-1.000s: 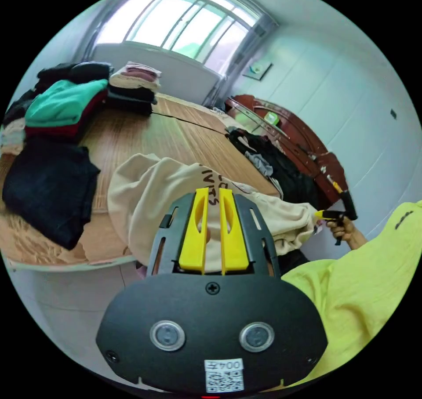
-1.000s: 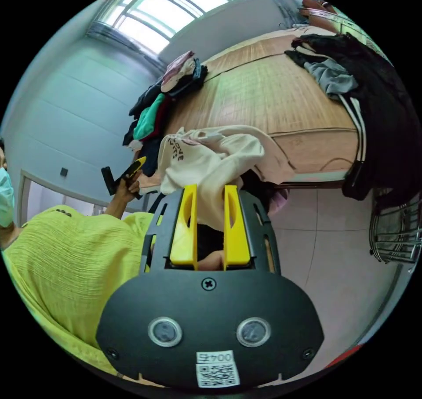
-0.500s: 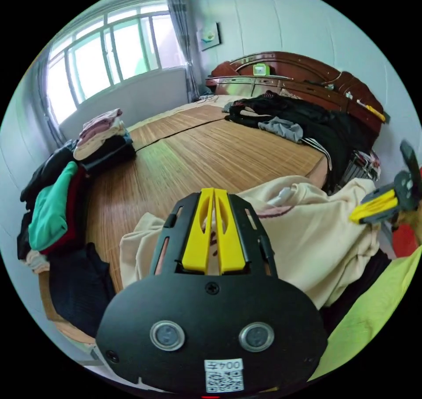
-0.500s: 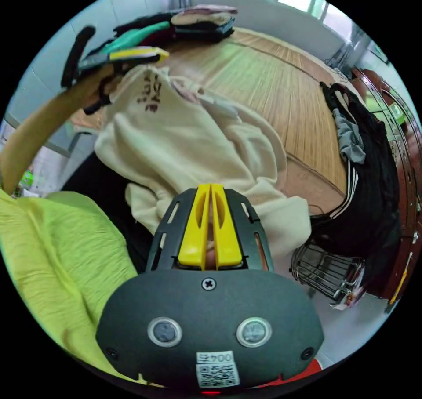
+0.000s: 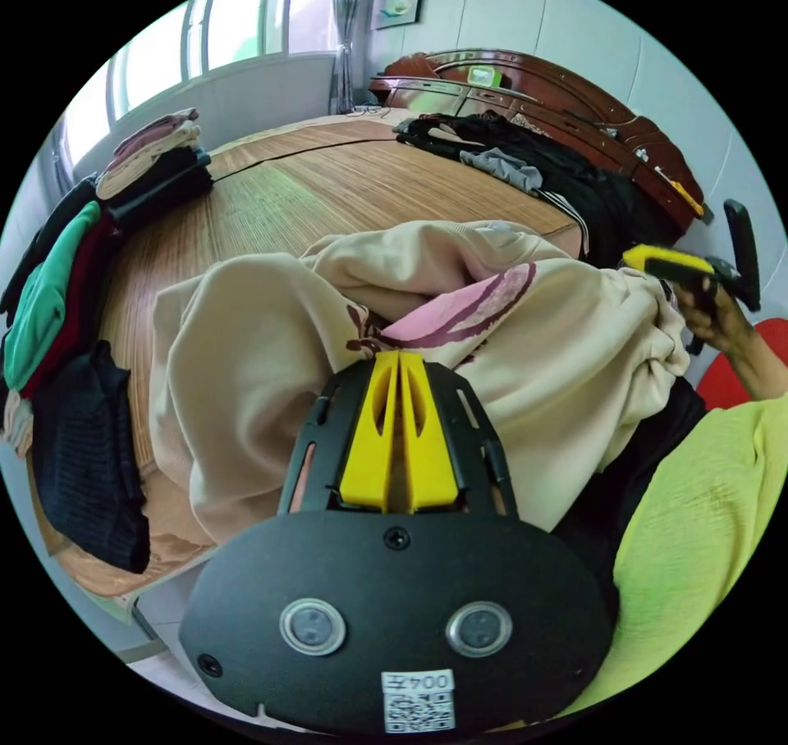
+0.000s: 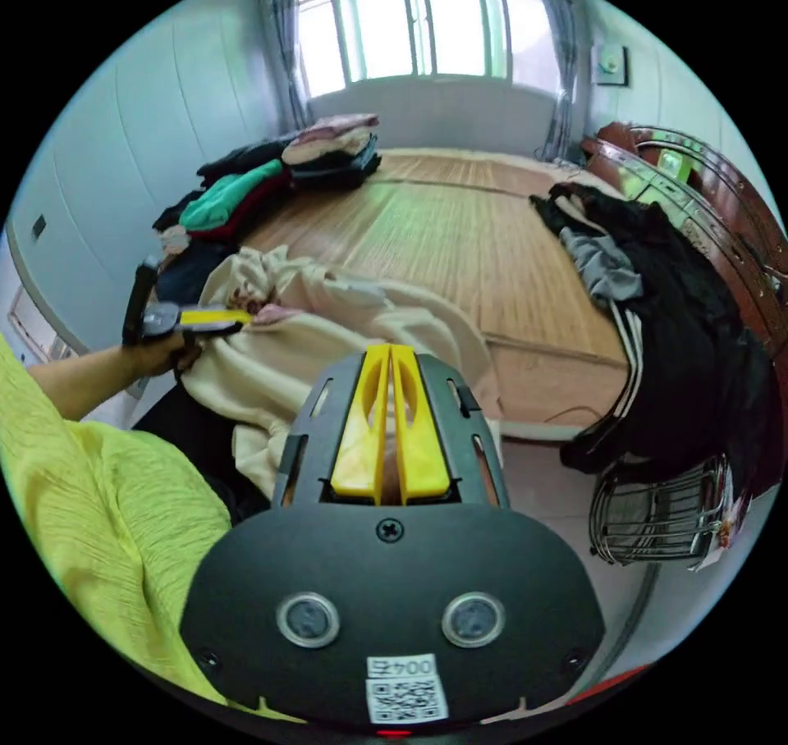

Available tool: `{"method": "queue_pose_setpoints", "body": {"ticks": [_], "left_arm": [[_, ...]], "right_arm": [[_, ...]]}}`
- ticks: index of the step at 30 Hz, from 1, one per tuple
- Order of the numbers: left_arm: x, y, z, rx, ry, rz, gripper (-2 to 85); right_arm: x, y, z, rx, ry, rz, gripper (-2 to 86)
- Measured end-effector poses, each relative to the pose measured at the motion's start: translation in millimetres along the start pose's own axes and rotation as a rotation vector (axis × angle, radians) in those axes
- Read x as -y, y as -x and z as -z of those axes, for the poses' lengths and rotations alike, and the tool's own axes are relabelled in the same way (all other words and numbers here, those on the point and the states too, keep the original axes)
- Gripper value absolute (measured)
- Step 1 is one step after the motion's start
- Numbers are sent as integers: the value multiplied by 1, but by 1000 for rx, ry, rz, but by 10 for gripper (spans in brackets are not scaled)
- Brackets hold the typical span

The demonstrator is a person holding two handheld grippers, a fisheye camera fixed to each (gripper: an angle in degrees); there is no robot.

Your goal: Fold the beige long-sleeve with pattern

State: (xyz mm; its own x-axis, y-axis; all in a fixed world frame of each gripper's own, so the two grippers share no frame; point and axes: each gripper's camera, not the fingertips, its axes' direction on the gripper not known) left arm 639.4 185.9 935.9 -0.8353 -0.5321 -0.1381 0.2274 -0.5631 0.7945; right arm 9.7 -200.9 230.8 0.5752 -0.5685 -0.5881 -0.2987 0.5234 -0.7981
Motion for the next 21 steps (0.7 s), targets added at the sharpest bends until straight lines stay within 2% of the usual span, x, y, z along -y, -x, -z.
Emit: {"method": "queue_pose_setpoints", "body": {"ticks": [3,6,9,12,14,17,19,21], "left_arm": [[-22,26,0,18,-35,1,1],[-29,50,-7,35,-34,-9,0],[-38,75,-11,52,-38,-14,0],[-47,102,-15,55,-43,-13,1],[-51,125,-21,48,-44,-10,1],[-56,154,-28,37,-45,-4,1],[-59,169,-32,34,-47,0,1],[-61,182,-35,37,-50,1,1]], "right_arm": [[28,-52,-19,90,71,-42,132],[39,-98,-65,221,199,-98,135],[43,-125,-98,271,281,-119,138],[44,-145,-114,357,312,-145,144],[43,-155,-120,415,328,-157,132],[42,-162,-121,487,372,-135,44],[43,-160,-101,449,326,-116,23],[45,-153,-43,452,143,-91,11]]}}
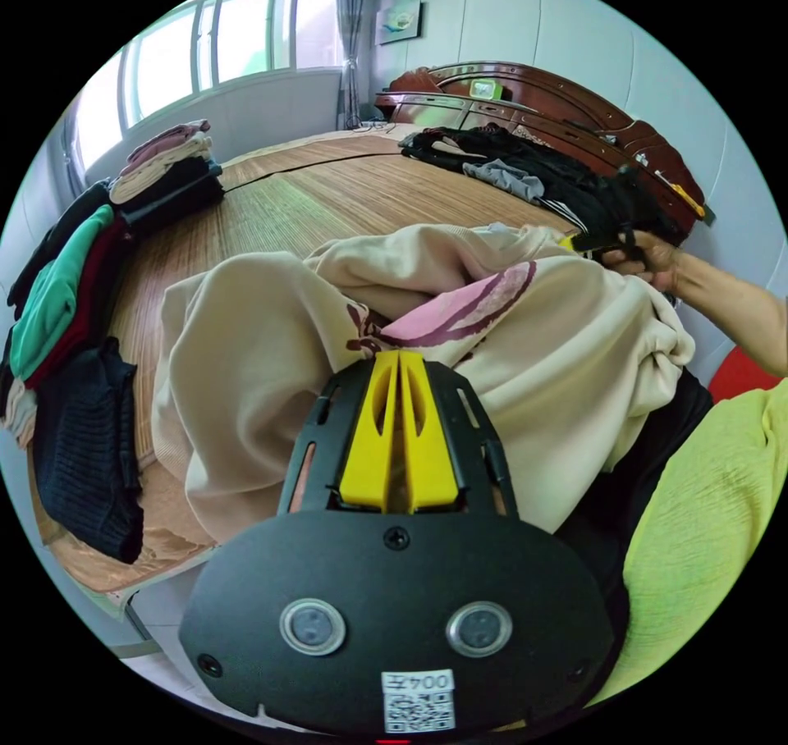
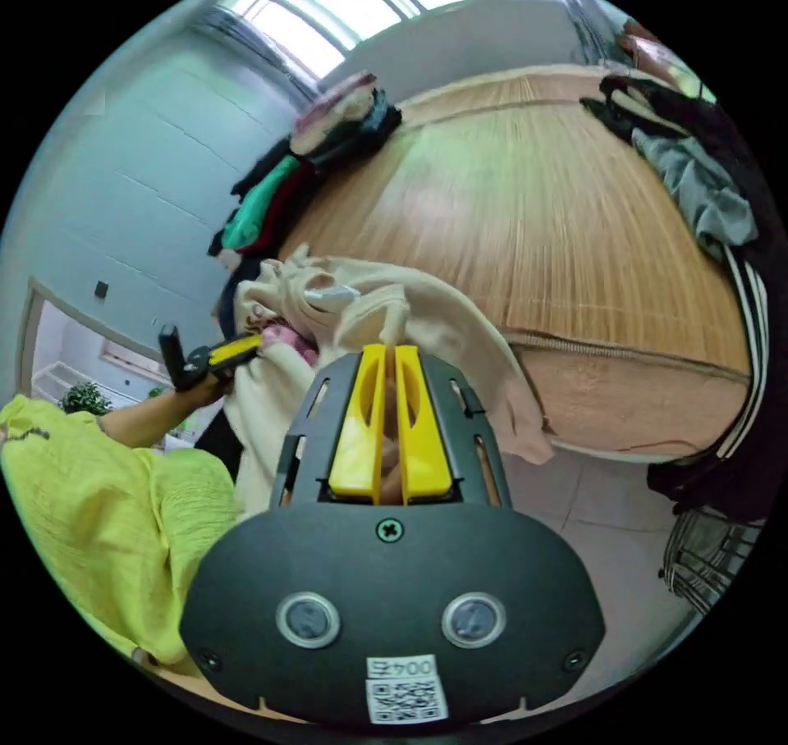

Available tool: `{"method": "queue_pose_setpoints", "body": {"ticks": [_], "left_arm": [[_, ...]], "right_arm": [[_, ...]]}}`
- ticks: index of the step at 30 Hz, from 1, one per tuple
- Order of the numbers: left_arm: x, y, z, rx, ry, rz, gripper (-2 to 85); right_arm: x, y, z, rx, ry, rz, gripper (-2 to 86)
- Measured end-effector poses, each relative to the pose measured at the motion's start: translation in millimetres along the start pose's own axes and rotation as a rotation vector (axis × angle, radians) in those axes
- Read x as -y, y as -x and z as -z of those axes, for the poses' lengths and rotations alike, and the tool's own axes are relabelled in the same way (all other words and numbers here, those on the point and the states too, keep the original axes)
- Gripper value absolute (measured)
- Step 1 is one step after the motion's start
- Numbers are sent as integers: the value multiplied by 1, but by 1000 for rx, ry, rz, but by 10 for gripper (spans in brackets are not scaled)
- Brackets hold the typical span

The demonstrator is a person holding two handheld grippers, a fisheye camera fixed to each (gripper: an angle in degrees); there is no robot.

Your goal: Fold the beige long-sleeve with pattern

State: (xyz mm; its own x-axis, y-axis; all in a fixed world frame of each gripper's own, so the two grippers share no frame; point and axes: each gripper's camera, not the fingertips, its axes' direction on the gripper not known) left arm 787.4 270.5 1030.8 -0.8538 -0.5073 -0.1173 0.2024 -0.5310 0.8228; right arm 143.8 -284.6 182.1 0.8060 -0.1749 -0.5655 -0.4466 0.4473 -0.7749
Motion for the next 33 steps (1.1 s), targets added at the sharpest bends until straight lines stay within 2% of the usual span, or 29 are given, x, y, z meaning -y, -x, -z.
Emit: {"method": "queue_pose_setpoints", "body": {"ticks": [1,3,6,8,11,15,18,20,24,26,29,33], "left_arm": [[-2,8,-3,2,-1,0,1],[-3,22,-8,-2,-2,1,1],[-7,47,-18,-19,-9,8,3],[-11,67,-24,-39,-19,21,4],[-8,85,-30,-55,-8,13,10],[10,107,-20,-59,48,-17,29],[40,106,16,37,1,-190,56],[87,94,31,110,-10,-405,78],[168,56,2,170,66,-814,106],[208,21,-46,172,207,-1117,123],[242,-9,-111,142,416,-1391,133],[303,-34,-166,-6,575,-1465,134]], "right_arm": [[-4,10,16,28,-53,24,9],[-29,49,77,261,-220,136,2],[-71,80,112,533,-182,268,-3],[-98,90,108,517,-48,277,-4],[-138,82,79,382,170,165,-4],[-166,63,64,348,224,45,-3],[-168,62,62,353,240,48,-3],[-167,62,60,349,256,59,-3],[-166,57,60,351,270,63,-2],[-167,56,60,350,265,57,-2],[-171,54,61,347,253,37,-1],[-180,49,59,361,223,-9,-1]]}}
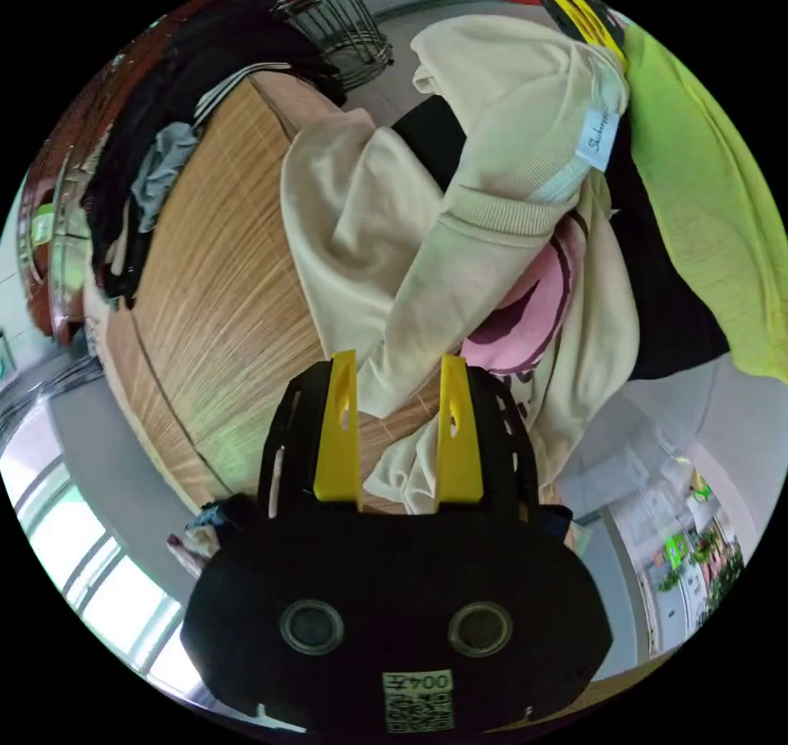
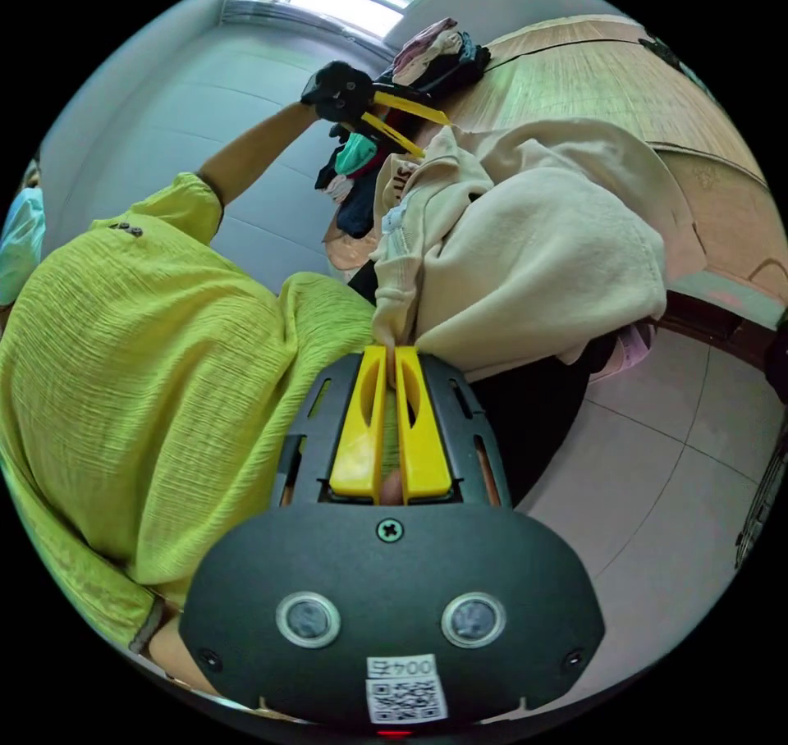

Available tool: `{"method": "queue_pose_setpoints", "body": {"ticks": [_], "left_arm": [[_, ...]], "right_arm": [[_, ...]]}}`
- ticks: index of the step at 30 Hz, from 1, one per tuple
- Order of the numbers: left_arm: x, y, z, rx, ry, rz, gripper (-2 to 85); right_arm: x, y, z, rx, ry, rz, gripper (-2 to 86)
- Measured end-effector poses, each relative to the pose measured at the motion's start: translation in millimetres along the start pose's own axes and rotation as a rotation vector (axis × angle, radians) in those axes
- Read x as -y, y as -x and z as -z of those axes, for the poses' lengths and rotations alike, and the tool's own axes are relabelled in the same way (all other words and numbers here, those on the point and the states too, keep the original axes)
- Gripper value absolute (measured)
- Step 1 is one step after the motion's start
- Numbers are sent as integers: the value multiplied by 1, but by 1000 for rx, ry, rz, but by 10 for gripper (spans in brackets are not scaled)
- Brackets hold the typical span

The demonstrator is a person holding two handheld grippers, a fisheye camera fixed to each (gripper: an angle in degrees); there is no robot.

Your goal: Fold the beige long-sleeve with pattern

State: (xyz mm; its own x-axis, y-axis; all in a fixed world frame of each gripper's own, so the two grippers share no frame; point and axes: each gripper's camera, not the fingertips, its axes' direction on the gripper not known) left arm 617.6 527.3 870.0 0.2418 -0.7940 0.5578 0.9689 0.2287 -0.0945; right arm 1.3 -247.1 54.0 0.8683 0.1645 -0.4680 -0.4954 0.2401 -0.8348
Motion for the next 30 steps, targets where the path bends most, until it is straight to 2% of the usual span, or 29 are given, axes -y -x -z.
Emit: {"method": "queue_pose_setpoints", "body": {"ticks": [5,11,13,15,19,21,26,30], "left_arm": [[81,70,-70,-212,107,-110,123],[176,58,-175,-505,249,-168,78],[194,49,-195,-551,232,-129,53],[206,39,-203,-535,183,-72,38],[216,-23,-186,-337,-22,133,18],[213,-64,-175,-239,-123,266,12],[199,-238,-150,-2,-405,742,1],[208,-363,-164,17,-588,1045,-2]], "right_arm": [[-10,-6,-6,29,-43,-45,0],[-19,-4,-18,25,-48,-56,7],[-23,-1,-24,11,-49,-45,11],[-28,6,-32,-9,-53,-28,16],[-40,25,-42,-88,-96,16,30],[-50,43,-47,-203,-143,41,51],[-73,82,-56,-438,-287,126,155],[-83,103,-91,-472,-208,211,180]]}}
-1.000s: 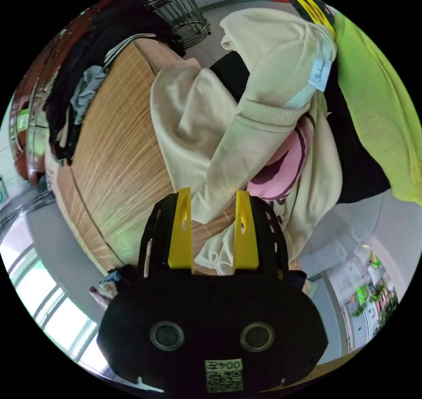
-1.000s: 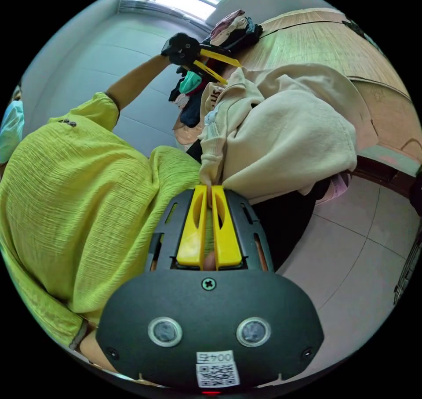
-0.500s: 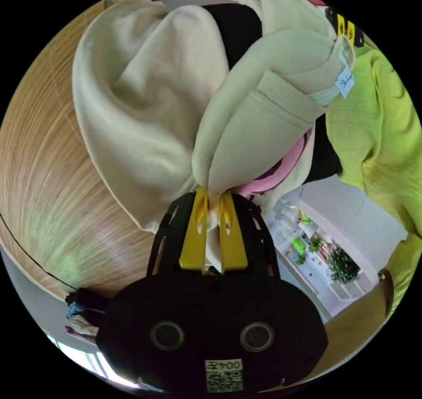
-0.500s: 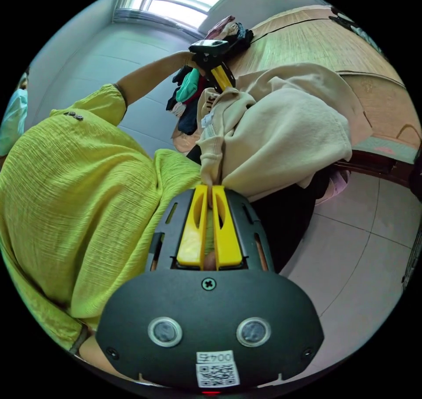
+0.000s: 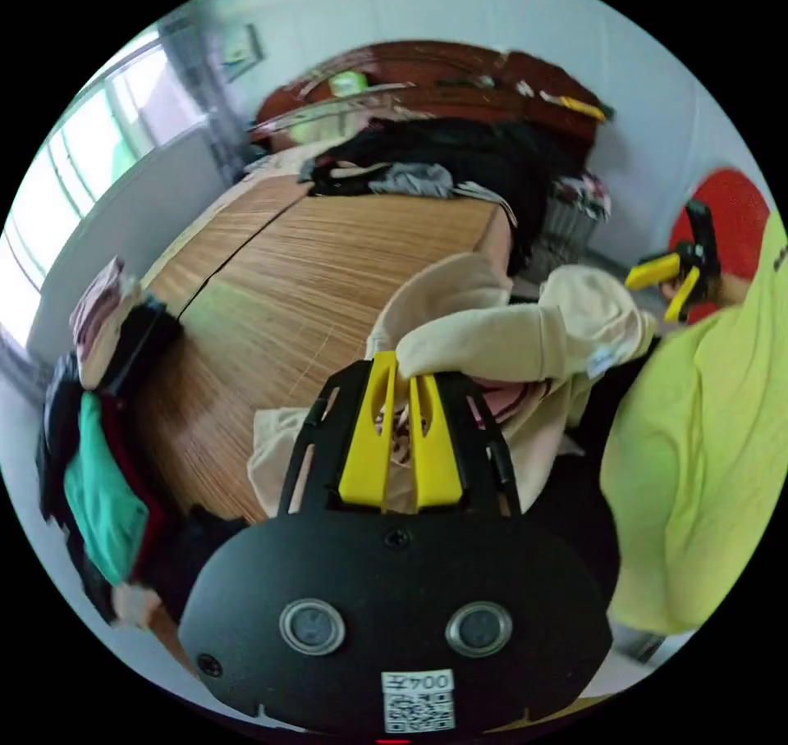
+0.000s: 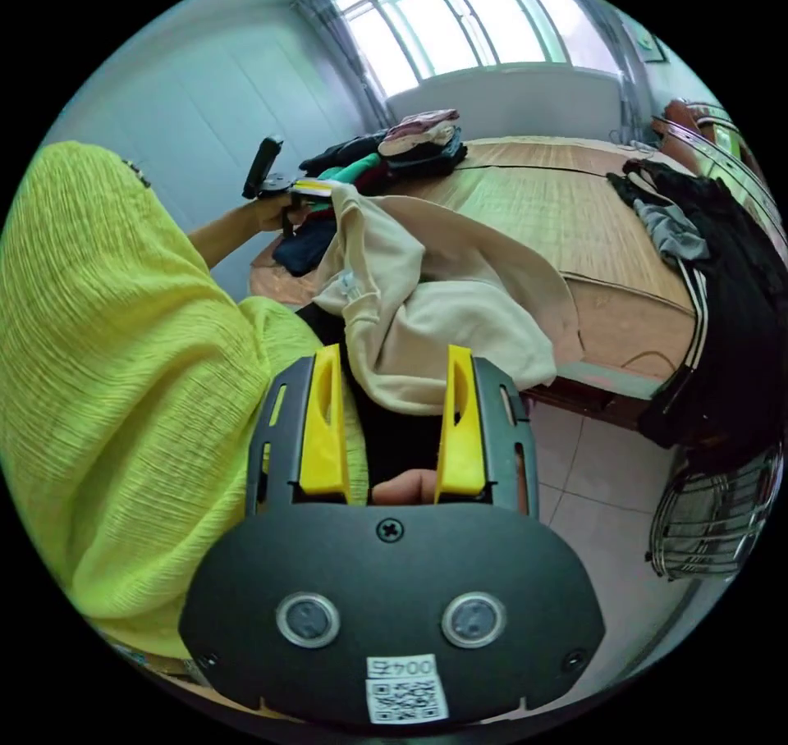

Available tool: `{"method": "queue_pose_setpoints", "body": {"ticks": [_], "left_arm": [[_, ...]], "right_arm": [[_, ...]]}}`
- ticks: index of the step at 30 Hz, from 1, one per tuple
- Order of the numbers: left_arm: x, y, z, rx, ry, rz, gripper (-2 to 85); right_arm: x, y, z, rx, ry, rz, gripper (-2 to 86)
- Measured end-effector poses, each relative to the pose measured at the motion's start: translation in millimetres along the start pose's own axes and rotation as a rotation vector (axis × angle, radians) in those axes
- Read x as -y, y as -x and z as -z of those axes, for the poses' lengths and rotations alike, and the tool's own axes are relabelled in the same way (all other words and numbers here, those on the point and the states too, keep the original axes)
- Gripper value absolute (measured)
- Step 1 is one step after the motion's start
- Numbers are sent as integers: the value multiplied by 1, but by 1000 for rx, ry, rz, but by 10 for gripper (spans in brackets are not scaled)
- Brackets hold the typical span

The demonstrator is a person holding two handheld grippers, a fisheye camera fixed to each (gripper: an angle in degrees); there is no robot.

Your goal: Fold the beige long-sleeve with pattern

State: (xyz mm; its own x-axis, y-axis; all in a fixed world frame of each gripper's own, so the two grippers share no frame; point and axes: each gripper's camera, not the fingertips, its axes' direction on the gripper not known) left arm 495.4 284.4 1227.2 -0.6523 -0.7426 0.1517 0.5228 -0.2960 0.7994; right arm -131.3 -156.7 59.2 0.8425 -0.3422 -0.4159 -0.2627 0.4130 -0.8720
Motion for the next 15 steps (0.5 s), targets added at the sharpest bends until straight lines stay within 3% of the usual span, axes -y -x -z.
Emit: {"method": "queue_pose_setpoints", "body": {"ticks": [2,7,15], "left_arm": [[-62,-56,-12,-15,-80,144,-3],[-138,-170,-62,19,-146,273,-4],[-180,-266,-125,-28,-255,380,-3]], "right_arm": [[-5,18,-11,24,29,41,182],[-23,54,-42,-17,134,145,170],[-53,97,-88,-184,239,194,33]]}}
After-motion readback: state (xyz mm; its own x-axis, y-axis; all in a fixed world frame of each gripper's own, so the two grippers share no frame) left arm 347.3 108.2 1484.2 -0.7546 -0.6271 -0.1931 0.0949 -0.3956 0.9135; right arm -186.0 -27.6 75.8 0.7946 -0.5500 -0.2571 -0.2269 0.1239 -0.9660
